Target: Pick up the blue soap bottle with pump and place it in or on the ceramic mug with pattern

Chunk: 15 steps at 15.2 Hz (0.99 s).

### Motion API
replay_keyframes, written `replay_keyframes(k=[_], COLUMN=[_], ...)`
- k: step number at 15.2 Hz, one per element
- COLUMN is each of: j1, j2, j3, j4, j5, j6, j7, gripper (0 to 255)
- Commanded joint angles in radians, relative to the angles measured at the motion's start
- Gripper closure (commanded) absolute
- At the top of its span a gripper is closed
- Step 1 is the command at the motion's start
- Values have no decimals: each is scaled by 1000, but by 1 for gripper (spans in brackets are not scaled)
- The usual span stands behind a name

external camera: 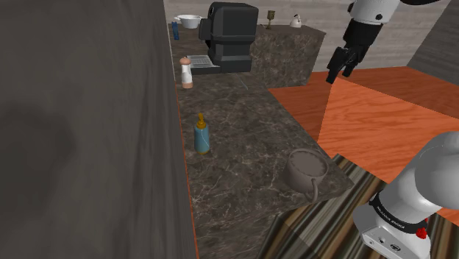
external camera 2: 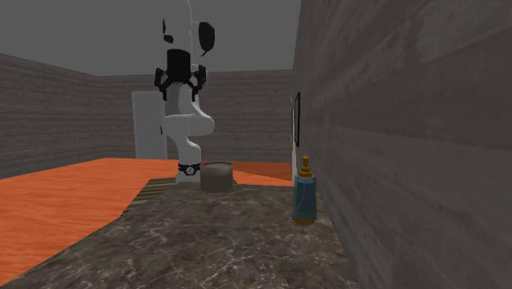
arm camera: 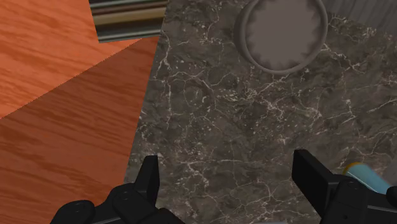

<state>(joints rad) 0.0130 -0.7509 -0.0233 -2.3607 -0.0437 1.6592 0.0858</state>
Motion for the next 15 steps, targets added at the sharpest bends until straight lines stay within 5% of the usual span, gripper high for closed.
replay_keyframes(k=[1, 15], j1=[0, 70], j2=[0, 411], j3=[0, 197], j4=[0, 176], j5=[0, 72], j6=[0, 216], j7=[0, 235], gripper=[0, 0])
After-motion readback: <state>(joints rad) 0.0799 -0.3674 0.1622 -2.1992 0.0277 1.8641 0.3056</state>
